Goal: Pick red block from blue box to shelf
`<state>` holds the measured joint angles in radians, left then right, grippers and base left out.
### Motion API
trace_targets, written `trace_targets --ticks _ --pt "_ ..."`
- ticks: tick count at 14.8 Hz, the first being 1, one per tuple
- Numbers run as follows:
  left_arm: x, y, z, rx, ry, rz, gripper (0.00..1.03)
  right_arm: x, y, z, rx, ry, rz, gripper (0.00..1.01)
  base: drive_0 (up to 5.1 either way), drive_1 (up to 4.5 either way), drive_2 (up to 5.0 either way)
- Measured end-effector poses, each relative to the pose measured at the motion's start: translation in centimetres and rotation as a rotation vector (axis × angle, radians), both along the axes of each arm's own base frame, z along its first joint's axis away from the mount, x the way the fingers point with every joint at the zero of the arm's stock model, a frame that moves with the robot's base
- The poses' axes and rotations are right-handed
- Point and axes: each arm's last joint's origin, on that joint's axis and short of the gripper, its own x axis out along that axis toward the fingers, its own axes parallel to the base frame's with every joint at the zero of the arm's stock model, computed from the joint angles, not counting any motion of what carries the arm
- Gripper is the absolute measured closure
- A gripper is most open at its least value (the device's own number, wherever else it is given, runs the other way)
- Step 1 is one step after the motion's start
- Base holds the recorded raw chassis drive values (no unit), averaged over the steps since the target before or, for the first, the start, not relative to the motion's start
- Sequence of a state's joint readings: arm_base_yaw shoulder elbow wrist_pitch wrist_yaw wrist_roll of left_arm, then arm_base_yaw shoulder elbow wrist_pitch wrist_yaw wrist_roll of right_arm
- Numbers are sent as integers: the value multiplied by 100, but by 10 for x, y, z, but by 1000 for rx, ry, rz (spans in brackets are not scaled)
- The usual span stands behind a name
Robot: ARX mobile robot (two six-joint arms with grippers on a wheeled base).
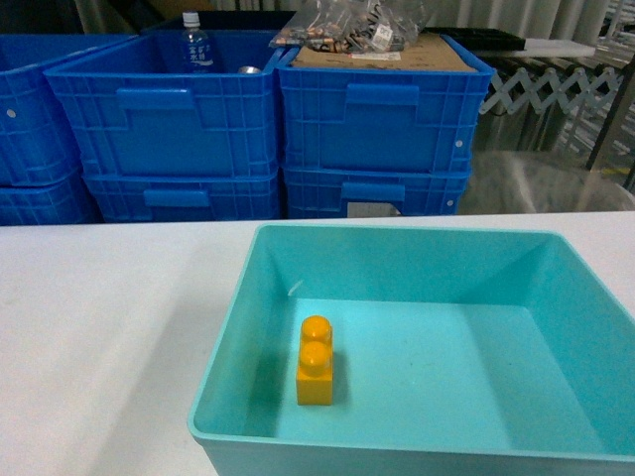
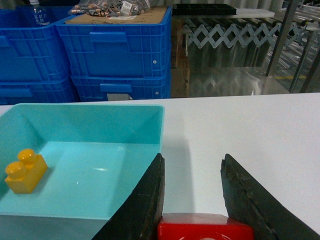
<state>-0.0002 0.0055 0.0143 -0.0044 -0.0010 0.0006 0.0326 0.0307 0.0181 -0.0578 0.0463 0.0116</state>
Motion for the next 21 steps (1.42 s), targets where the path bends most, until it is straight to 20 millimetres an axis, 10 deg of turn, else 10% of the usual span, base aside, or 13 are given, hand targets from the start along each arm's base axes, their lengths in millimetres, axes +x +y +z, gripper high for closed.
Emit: trace_targets --ticks 21 --pt "0 0 0 0 0 -1 5 0 0 0 4 0 -3 73 -114 -114 -114"
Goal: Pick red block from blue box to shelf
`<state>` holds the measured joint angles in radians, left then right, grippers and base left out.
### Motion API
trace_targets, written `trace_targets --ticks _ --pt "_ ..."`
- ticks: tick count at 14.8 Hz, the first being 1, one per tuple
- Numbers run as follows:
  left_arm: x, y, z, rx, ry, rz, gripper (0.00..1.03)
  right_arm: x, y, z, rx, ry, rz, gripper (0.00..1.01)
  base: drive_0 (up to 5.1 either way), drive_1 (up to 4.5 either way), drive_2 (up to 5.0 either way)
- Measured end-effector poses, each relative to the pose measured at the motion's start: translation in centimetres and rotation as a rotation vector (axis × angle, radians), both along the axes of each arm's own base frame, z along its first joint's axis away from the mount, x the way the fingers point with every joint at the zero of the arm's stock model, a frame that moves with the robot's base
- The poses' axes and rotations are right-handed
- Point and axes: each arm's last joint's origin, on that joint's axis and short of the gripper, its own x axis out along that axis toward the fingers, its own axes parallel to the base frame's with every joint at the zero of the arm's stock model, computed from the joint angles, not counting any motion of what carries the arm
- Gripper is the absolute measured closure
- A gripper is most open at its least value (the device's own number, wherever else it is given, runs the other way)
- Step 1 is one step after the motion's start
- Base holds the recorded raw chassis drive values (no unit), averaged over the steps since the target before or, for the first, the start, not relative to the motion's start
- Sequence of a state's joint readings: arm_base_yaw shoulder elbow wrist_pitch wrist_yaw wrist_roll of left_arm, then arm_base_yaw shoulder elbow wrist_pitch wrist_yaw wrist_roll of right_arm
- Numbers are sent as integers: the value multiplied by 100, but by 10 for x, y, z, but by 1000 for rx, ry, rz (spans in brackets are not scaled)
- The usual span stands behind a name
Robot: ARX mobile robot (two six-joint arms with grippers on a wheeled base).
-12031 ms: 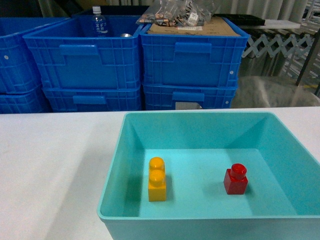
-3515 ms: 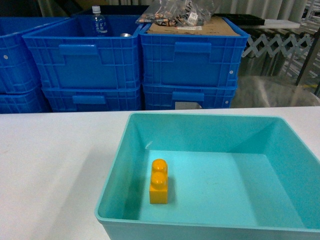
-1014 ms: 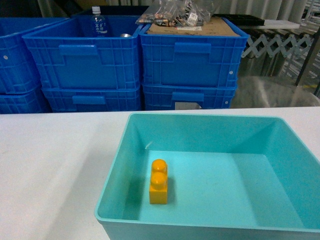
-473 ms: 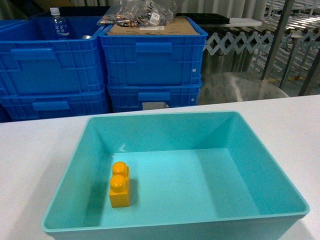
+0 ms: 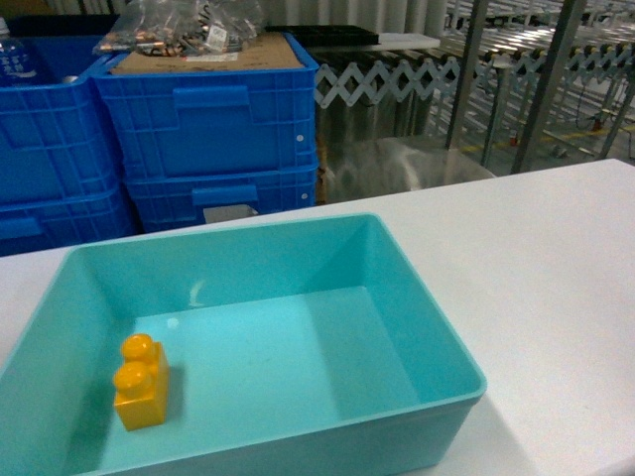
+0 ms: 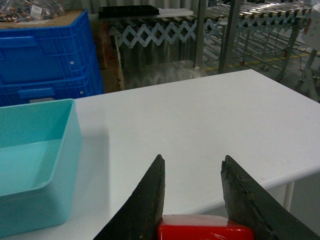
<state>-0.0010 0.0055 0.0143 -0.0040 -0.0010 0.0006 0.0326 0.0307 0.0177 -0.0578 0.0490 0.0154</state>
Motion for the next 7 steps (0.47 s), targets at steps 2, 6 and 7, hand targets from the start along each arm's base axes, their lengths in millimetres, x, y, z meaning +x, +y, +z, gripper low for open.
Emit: trace_targets --ticks 2,6,7 --pt "0 0 0 0 0 0 5 0 0 0 0 0 0 73 -165 -165 -165" --pt "0 0 0 0 0 0 5 0 0 0 0 0 0 73 -166 -166 -166" --pt "0 0 0 0 0 0 5 0 0 0 0 0 0 73 -164 -164 -164"
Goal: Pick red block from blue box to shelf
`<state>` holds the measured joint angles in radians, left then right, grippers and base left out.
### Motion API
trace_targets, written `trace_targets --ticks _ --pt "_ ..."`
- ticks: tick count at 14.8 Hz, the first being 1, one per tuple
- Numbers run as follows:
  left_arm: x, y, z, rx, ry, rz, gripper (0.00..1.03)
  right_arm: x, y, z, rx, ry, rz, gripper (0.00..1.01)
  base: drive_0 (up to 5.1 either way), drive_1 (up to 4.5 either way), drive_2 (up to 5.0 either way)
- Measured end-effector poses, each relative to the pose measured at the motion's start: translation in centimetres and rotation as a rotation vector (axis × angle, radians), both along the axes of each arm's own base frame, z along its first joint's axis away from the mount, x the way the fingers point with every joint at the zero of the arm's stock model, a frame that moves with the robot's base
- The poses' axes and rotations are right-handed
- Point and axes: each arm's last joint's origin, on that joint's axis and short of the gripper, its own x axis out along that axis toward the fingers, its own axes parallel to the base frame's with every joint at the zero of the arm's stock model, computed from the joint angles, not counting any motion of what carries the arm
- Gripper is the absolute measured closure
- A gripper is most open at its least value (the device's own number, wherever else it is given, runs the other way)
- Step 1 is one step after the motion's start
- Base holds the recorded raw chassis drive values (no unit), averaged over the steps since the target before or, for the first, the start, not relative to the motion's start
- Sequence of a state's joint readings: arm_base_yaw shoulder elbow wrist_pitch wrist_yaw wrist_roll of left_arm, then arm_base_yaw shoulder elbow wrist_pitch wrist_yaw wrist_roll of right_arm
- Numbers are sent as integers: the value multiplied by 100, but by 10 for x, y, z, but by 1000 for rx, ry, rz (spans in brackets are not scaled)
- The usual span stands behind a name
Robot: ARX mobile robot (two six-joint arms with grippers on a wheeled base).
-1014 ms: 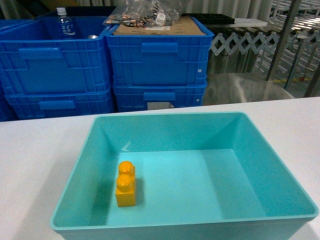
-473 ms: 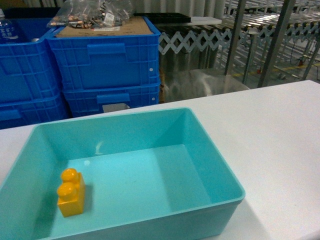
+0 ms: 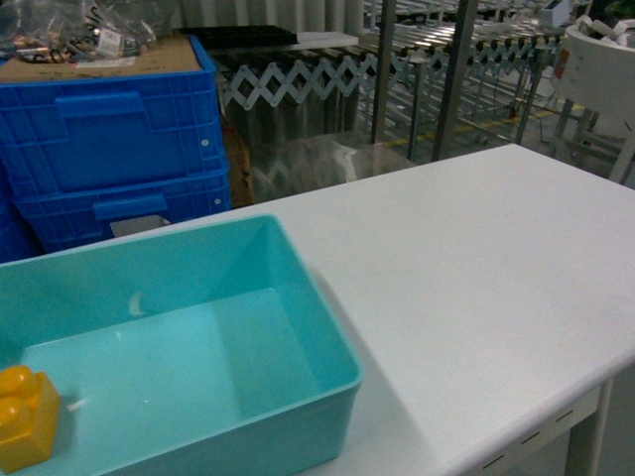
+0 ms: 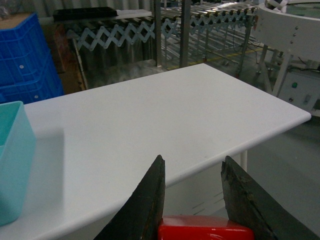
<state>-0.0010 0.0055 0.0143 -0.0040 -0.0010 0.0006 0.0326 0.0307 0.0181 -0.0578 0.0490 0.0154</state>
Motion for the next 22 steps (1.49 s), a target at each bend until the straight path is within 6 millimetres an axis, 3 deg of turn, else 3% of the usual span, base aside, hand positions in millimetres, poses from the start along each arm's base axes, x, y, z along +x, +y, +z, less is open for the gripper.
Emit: trace_targets --ticks 22 --pt "0 0 0 0 0 0 5 0 0 0 0 0 0 73 -160 -160 -160"
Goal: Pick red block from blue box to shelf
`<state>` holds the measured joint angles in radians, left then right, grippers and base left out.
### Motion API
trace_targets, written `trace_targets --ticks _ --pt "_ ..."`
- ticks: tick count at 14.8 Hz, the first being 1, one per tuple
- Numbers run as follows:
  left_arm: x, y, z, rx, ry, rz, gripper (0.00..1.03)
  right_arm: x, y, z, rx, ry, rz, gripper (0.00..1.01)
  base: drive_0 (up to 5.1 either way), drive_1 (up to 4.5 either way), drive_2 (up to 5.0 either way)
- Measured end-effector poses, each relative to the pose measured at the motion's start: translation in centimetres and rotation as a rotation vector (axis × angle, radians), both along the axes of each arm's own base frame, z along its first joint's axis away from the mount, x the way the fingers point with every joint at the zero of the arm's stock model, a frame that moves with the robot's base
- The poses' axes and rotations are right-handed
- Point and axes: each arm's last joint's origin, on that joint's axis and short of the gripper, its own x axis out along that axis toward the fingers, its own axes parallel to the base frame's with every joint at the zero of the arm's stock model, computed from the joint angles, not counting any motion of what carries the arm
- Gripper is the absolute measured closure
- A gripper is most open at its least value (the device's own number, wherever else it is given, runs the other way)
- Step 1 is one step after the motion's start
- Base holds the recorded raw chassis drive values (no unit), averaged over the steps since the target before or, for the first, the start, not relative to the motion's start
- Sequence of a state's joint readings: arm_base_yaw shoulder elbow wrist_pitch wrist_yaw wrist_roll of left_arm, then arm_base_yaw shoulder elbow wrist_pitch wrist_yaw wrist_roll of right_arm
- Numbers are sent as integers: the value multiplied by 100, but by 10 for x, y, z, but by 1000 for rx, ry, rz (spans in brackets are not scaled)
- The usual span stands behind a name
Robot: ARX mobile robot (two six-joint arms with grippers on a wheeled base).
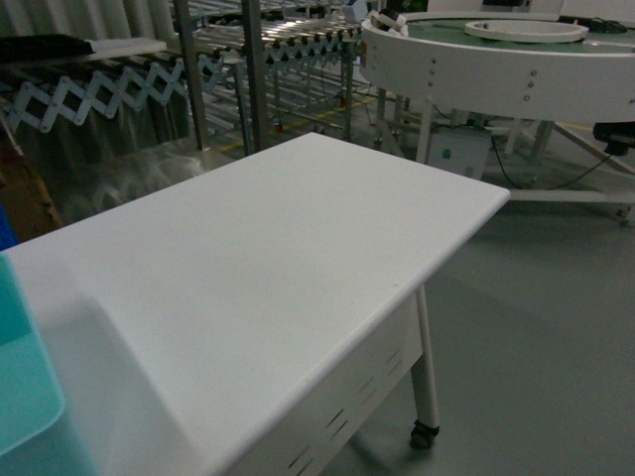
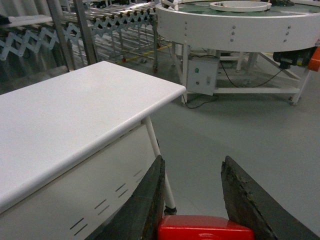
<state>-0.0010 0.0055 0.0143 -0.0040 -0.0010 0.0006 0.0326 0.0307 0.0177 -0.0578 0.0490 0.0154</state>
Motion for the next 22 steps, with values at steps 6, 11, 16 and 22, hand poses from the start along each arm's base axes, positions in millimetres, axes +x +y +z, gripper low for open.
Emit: trace_targets --ticks 6,11,16,22 --pt "0 0 0 0 0 0 5 0 0 0 0 0 0 73 -166 -166 -166" --pt "0 0 0 0 0 0 5 0 0 0 0 0 0 73 -158 -158 -158" --pt "0 0 0 0 0 0 5 0 0 0 0 0 0 73 -164 -164 -164" --pt "0 0 0 0 0 0 5 0 0 0 2 0 0 73 -157 -157 -157"
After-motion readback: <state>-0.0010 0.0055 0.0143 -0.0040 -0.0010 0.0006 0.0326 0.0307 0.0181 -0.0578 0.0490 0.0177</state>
